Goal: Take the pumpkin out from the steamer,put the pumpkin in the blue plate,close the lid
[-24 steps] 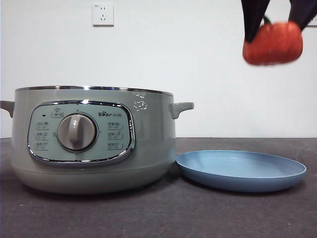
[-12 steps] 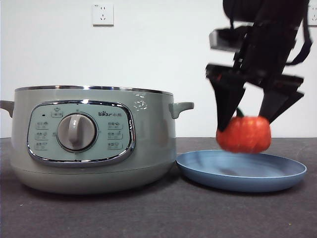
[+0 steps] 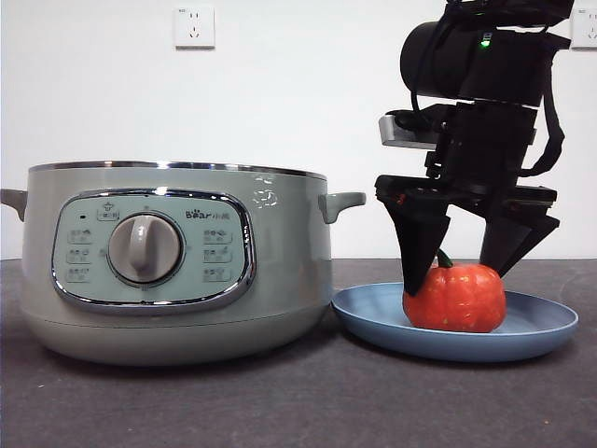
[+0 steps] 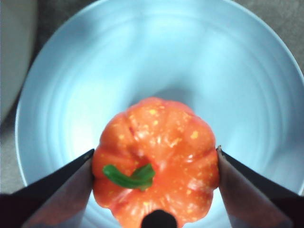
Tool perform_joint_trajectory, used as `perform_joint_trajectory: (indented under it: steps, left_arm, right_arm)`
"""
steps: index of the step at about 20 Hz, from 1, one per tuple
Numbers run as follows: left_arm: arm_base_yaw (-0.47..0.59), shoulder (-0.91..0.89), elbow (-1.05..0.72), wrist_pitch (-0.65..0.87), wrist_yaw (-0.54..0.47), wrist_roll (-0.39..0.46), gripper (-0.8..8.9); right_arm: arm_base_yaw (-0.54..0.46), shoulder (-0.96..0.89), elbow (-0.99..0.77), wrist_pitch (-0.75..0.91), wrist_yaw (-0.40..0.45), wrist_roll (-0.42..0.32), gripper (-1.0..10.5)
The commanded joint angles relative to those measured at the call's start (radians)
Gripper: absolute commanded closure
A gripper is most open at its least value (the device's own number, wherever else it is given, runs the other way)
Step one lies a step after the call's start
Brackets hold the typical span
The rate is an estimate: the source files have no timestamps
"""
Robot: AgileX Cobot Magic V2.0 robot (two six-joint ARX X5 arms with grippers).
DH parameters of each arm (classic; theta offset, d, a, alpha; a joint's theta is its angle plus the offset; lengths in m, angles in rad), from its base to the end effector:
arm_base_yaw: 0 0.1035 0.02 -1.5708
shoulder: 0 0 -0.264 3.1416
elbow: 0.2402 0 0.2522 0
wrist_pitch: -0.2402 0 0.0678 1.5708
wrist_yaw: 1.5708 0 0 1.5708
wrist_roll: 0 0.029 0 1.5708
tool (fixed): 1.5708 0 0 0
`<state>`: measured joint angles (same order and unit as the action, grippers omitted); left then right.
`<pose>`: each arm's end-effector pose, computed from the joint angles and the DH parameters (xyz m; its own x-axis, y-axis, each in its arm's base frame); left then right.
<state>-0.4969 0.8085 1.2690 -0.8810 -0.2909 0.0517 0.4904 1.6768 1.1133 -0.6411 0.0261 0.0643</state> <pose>0.1074 -0.0488 0.4180 0.9055 -0.1648 -0.3911 0.2448 0.9556 0.1641 0.2842 0.1509 0.1955 0.3281 0.1456 -0.9334 -0.4087 0.9127 -0.0013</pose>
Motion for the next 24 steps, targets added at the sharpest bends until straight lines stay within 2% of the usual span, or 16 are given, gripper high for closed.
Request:
perform_joint_trajectory:
  steps: [1, 6, 19, 24]
  left_arm:
    - [-0.002, 0.0, 0.01, 0.05, 0.032, -0.003, 8.22]
    - [-0.002, 0.035, 0.01, 0.055, 0.046, -0.003, 8.22]
    - [-0.002, 0.32, 0.009, 0.181, 0.287, -0.003, 8.22]
    - [-0.002, 0.457, 0.009, 0.254, 0.326, -0.002, 8.22]
  right_arm:
    - [0.001, 0.006, -0.007, 0.001, 0.0, 0.009, 4.0]
    - [0.002, -0.029, -0.007, 0.001, -0.001, 0.01, 4.1]
    - [-0.01, -0.576, -0.007, -0.041, 0.006, 0.018, 4.1]
    - [-0.026, -0.7, -0.007, -0.042, 0.01, 0.018, 4.1]
